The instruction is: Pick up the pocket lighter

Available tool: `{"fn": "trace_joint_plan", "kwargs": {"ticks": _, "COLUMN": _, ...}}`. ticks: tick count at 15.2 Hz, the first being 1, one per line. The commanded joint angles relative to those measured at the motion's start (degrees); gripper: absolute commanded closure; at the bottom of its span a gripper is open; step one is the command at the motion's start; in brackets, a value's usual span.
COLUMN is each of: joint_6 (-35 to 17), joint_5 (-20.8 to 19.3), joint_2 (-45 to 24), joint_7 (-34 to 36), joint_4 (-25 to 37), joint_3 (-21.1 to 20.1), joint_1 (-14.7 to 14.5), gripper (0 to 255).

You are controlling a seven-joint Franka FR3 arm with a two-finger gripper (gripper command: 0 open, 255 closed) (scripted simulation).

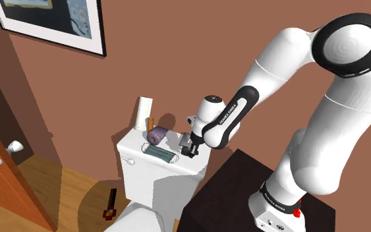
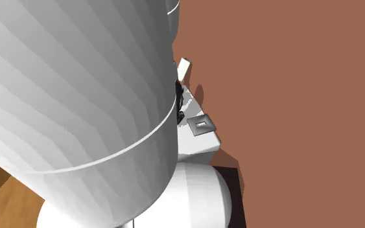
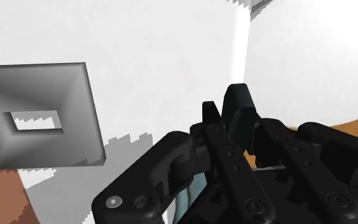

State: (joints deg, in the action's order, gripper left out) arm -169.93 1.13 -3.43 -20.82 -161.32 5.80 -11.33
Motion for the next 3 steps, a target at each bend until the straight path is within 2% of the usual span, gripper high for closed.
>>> {"fn": "trace_joint_plan", "kwargs": {"ticks": 1, "joint_6": 2.3, "joint_5": -1.29, "joint_2": 2.57, "joint_7": 0.94, "joint_4": -0.29, "joint_3": 0.48, "joint_1": -0.18, "gripper": 255}}
{"fn": "trace_joint_plan", "kwargs": {"ticks": 3, "joint_6": 2.46, "joint_5": -1.4, "joint_2": 2.75, "joint_7": 1.02, "joint_4": -0.31, "joint_3": 0.41, "joint_1": -0.08, "gripper": 255}}
